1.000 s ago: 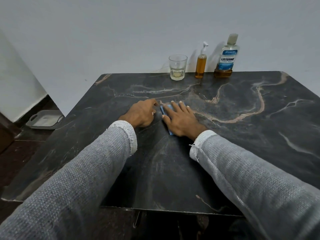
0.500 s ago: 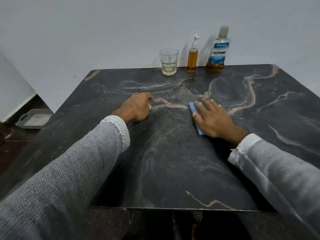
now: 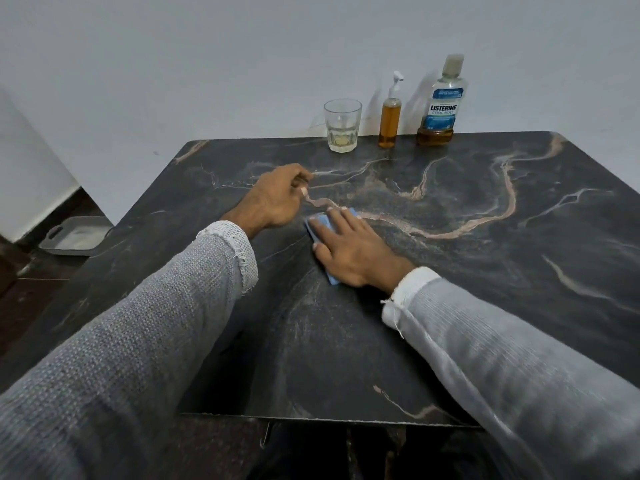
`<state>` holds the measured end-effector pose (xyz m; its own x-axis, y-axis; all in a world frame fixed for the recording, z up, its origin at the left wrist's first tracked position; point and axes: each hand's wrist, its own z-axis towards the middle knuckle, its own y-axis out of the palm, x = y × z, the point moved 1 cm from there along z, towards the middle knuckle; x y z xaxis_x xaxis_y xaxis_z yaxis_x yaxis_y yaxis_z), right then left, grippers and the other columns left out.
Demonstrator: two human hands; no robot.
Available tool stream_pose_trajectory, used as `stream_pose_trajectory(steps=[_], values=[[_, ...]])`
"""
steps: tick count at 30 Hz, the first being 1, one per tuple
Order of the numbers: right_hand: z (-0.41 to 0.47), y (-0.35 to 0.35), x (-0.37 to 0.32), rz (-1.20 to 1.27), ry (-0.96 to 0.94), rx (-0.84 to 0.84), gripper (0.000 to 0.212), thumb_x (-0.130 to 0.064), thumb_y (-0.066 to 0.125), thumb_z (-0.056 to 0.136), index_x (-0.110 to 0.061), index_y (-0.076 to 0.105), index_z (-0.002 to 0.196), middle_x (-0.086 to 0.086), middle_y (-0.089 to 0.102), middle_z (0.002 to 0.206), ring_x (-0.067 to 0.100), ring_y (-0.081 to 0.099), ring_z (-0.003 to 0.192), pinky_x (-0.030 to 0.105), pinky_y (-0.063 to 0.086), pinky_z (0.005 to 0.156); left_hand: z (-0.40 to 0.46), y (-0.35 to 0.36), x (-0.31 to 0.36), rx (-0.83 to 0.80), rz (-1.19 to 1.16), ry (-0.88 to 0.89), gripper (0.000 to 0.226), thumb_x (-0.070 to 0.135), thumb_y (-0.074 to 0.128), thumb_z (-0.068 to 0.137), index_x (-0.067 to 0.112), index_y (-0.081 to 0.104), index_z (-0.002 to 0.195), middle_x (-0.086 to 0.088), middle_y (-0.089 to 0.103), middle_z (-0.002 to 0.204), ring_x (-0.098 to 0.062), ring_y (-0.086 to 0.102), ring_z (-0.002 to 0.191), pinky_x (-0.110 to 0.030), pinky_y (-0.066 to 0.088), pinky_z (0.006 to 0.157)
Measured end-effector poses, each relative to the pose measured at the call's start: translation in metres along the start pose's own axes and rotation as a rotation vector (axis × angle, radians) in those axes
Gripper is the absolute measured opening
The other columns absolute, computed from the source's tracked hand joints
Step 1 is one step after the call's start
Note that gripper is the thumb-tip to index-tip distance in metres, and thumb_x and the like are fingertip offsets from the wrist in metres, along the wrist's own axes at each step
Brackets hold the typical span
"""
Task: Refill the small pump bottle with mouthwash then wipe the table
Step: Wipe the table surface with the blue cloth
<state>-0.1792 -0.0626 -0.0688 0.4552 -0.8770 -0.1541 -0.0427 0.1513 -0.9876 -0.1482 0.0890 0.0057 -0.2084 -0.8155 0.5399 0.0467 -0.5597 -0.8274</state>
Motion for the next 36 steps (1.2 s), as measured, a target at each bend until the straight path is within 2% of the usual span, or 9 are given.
stream_pose_trajectory(steps=[3, 6, 9, 13, 19, 25, 30, 33, 36], values=[[-0.025, -0.001, 0.015, -0.005, -0.010, -0.008, 0.057, -0.045, 0.021, 0.101, -0.025, 0.013, 0.154, 0.011, 0.009, 0.162, 0.028, 0.004, 0.149, 0.042, 0.006, 0.120, 0.000, 0.000, -0.006, -0.002, 0.007, -0.007, 0.030, 0.011, 0.050, 0.098, 0.012, 0.056, 0.127, -0.005, 0.062, 0.125, -0.018, 0.058, 0.113, -0.021, 0.041, 0.093], [-0.032, -0.005, 0.050, -0.006, 0.118, -0.007, 0.060, -0.048, 0.017, 0.101, -0.023, 0.009, 0.154, 0.012, 0.006, 0.162, 0.030, 0.001, 0.149, 0.044, 0.006, 0.120, -0.002, 0.001, -0.012, -0.012, 0.008, -0.007, 0.031, 0.012, 0.050, 0.098, 0.012, 0.055, 0.128, -0.004, 0.059, 0.130, -0.018, 0.055, 0.117, -0.021, 0.038, 0.094], [-0.010, -0.011, 0.075, 0.016, 0.282, 0.030, 0.060, -0.047, 0.019, 0.101, -0.018, 0.013, 0.153, 0.015, 0.010, 0.161, 0.033, 0.005, 0.148, 0.048, 0.008, 0.120, -0.003, 0.003, -0.017, -0.006, -0.012, -0.017, 0.030, 0.011, 0.051, 0.098, 0.012, 0.055, 0.128, -0.004, 0.058, 0.131, -0.016, 0.054, 0.118, -0.022, 0.038, 0.097], [0.044, -0.010, 0.060, 0.019, 0.334, 0.016, 0.062, -0.048, 0.020, 0.099, -0.018, 0.013, 0.152, 0.018, 0.008, 0.160, 0.037, 0.003, 0.147, 0.051, 0.004, 0.120, -0.004, 0.003, -0.020, 0.017, -0.016, 0.010, 0.030, 0.011, 0.050, 0.098, 0.012, 0.056, 0.128, -0.003, 0.059, 0.130, -0.011, 0.052, 0.115, -0.018, 0.035, 0.094], [0.077, 0.005, -0.031, -0.015, 0.107, -0.050, 0.062, -0.047, 0.021, 0.099, -0.017, 0.011, 0.153, 0.017, 0.004, 0.161, 0.035, -0.001, 0.148, 0.048, 0.000, 0.120, -0.003, -0.008, -0.013, 0.047, -0.004, 0.051, 0.032, 0.004, 0.050, 0.096, 0.012, 0.057, 0.126, -0.003, 0.063, 0.125, -0.013, 0.057, 0.113, -0.016, 0.038, 0.094], [0.016, 0.007, -0.063, -0.008, -0.133, 0.053, 0.057, -0.038, 0.028, 0.101, -0.015, 0.022, 0.152, 0.012, 0.017, 0.160, 0.029, 0.012, 0.147, 0.044, 0.009, 0.119, -0.008, -0.006, -0.005, 0.023, 0.047, 0.040, 0.032, 0.011, 0.052, 0.096, 0.014, 0.056, 0.128, -0.003, 0.062, 0.128, -0.016, 0.057, 0.115, -0.021, 0.040, 0.094], [-0.057, 0.002, -0.016, 0.021, -0.123, 0.038, 0.057, -0.042, 0.025, 0.102, -0.019, 0.017, 0.154, 0.012, 0.010, 0.162, 0.028, 0.005, 0.149, 0.038, 0.002, 0.119, -0.014, 0.014, 0.011, -0.041, 0.105, 0.047, 0.034, 0.018, 0.056, 0.095, 0.013, 0.054, 0.129, -0.006, 0.061, 0.129, -0.023, 0.057, 0.117, -0.035, 0.043, 0.103], [-0.086, -0.005, 0.038, 0.014, 0.004, 0.036, 0.058, -0.046, 0.019, 0.101, -0.021, 0.014, 0.154, 0.011, 0.009, 0.162, 0.027, 0.003, 0.149, 0.035, 0.000, 0.118, -0.018, 0.027, 0.024, -0.119, 0.147, 0.044, 0.038, 0.025, 0.058, 0.094, 0.016, 0.051, 0.130, -0.006, 0.058, 0.133, -0.024, 0.054, 0.121, -0.039, 0.042, 0.104], [-0.089, -0.014, 0.095, 0.000, 0.184, 0.034, 0.057, -0.045, 0.020, 0.102, -0.022, 0.014, 0.154, 0.012, 0.010, 0.161, 0.029, 0.005, 0.149, 0.041, 0.005, 0.121, -0.021, 0.037, 0.037, -0.183, 0.194, 0.065, 0.044, 0.029, 0.059, 0.093, 0.015, 0.049, 0.134, -0.007, 0.054, 0.137, -0.024, 0.051, 0.125, -0.042, 0.041, 0.106]])
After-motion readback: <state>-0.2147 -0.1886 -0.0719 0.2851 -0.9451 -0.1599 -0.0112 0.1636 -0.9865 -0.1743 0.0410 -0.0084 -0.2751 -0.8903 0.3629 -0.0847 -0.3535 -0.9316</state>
